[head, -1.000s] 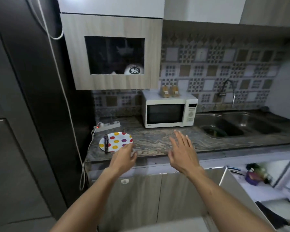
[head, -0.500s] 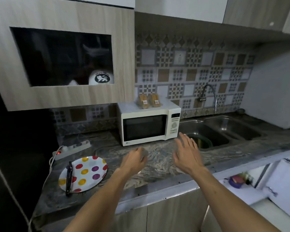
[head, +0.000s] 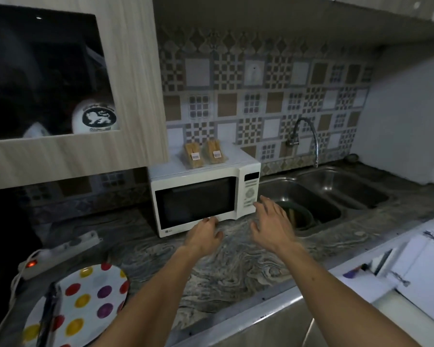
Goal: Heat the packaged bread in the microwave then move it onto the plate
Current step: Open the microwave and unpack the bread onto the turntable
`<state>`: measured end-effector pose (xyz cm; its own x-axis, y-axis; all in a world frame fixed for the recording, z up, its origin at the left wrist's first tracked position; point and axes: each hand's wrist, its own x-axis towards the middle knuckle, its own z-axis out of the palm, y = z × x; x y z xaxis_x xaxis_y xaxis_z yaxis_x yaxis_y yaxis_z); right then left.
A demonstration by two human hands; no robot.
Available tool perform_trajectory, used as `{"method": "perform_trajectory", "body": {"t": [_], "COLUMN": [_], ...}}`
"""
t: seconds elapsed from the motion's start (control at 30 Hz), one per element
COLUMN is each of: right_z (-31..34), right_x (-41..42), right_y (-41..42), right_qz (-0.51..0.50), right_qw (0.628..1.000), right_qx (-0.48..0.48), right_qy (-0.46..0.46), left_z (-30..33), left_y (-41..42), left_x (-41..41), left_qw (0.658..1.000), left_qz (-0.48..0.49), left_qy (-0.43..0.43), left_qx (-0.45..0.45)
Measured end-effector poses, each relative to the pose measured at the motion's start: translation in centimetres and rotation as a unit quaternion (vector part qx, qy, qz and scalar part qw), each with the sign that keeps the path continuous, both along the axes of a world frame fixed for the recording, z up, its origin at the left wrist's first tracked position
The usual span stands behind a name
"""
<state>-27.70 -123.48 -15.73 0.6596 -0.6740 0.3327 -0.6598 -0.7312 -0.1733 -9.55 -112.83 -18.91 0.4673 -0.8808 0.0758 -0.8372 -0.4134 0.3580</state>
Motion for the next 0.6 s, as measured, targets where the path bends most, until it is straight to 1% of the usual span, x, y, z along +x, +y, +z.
{"method": "perform_trajectory", "body": {"t": [0.17,0.27,0.4,0.6], "right_z": [0.2,0.9,2.0,2.0], "right_x": [2.7,4.9,8.1,12.0], "right_y": [-7.3,-11.9,-17.6,-24.8], "right_qz": [0.017,0.044,0.072,0.157], "right_qw": [1.0,0.999,0.997,0.987], "right_qx": [0.01,0.013,0.019,0.014], "right_qy": [-0.002,0.005,-0.005,0.042], "left_z": [-0.6,-0.7,-1.2,-2.3], "left_y": [-6.8,-11.0,-16.9,-23.6], "left_x": [1.2,2.0,3.2,3.6], "left_qw": [0.999,0.995,0.988,0.972], "left_qz": [0.026,0.064,0.091,0.119], "left_qy": [0.037,0.076,0.118,0.191], "left_qx": [-0.014,-0.029,-0.038,-0.066]}}
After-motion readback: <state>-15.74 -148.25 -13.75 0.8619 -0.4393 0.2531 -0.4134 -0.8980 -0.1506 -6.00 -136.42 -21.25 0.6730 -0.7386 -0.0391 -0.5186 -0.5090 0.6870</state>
